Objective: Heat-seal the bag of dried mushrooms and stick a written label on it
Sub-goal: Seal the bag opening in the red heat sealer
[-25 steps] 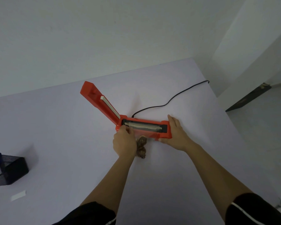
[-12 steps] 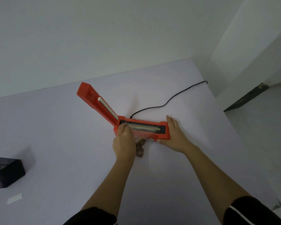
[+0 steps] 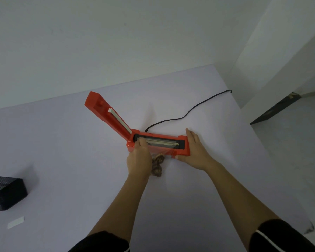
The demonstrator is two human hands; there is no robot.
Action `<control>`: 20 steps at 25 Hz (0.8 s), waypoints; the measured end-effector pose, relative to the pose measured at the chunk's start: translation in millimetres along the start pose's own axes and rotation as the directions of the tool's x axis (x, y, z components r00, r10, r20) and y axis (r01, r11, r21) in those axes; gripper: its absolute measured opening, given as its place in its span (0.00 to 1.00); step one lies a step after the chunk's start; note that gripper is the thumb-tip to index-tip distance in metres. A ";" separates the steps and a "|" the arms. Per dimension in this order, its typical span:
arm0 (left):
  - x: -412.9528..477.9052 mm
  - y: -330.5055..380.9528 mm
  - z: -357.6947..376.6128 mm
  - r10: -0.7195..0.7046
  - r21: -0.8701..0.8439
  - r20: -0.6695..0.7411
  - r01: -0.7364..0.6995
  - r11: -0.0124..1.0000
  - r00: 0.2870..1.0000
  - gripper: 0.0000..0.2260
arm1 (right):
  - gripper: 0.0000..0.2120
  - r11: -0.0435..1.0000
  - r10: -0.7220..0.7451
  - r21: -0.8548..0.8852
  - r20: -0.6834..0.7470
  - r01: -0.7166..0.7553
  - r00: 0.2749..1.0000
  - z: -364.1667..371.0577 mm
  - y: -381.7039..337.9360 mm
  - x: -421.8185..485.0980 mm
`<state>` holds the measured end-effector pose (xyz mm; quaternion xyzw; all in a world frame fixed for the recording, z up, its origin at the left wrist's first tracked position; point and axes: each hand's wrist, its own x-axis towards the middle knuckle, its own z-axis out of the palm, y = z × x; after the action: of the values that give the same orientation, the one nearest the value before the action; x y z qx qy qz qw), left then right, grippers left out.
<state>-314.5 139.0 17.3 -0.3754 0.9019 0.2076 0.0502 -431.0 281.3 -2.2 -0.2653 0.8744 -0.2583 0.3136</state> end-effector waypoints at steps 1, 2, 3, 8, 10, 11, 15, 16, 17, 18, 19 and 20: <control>0.8 -0.5 1.7 -0.008 -0.011 0.002 0.008 1.000 1.000 0.09 | 0.53 1.000 0.001 0.000 0.000 -0.001 1.000 0.1 -0.2 0.3; 1.8 -1.4 3.5 -0.022 -0.032 0.000 0.022 0.999 1.000 0.07 | 0.53 1.000 0.002 -0.001 0.002 -0.002 1.000 0.1 -0.3 0.5; 2.7 -1.8 4.7 -0.042 -0.059 -0.001 0.042 0.997 0.999 0.06 | 0.53 1.000 0.002 -0.002 0.004 -0.002 1.000 0.1 -0.3 0.5; 5.1 -0.5 8.5 0.007 0.036 0.002 -0.007 0.999 1.000 0.13 | 0.53 1.000 0.003 -0.007 0.009 -0.003 1.000 -0.8 0.9 2.0; 5.4 1.7 8.4 0.036 0.057 -0.001 -0.036 0.998 0.999 0.16 | 0.53 1.000 0.006 -0.014 0.006 -0.006 1.000 -1.2 1.0 2.7; 5.2 2.5 8.1 0.046 0.058 -0.006 -0.046 0.997 0.999 0.17 | 0.53 1.000 0.008 -0.019 0.007 -0.008 1.000 -1.6 1.1 2.8; 4.1 2.7 6.6 0.073 0.073 -0.018 -0.071 0.995 0.997 0.18 | 0.52 1.000 0.009 -0.023 0.010 -0.009 1.000 -2.6 0.9 2.4; 4.3 2.7 6.6 0.067 0.076 -0.012 -0.066 0.995 0.998 0.17 | 0.52 1.000 0.008 -0.021 0.009 -0.008 1.000 -2.8 1.1 2.4; 4.6 2.8 6.8 0.060 0.075 -0.010 -0.059 0.995 0.998 0.16 | 0.52 1.000 0.007 -0.021 0.007 -0.006 1.000 -3.3 1.5 2.5; 4.9 2.9 6.7 0.048 0.065 -0.009 -0.047 0.997 0.999 0.14 | 0.52 1.000 0.005 -0.021 0.007 -0.005 1.000 -3.5 1.8 2.6; 4.8 3.2 6.3 0.034 0.045 -0.013 -0.033 0.998 0.999 0.12 | 0.52 1.000 0.004 -0.021 0.007 -0.003 1.000 -3.8 1.9 2.4; 4.5 3.2 6.2 0.019 0.029 -0.016 -0.018 0.999 1.000 0.10 | 0.52 1.000 0.004 -0.018 0.009 -0.003 1.000 -3.9 2.2 2.2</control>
<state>-320.4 140.6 11.6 -0.3679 0.9086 0.1922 0.0464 -435.9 282.7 -1.8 -0.2678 0.8757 -0.2485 0.3157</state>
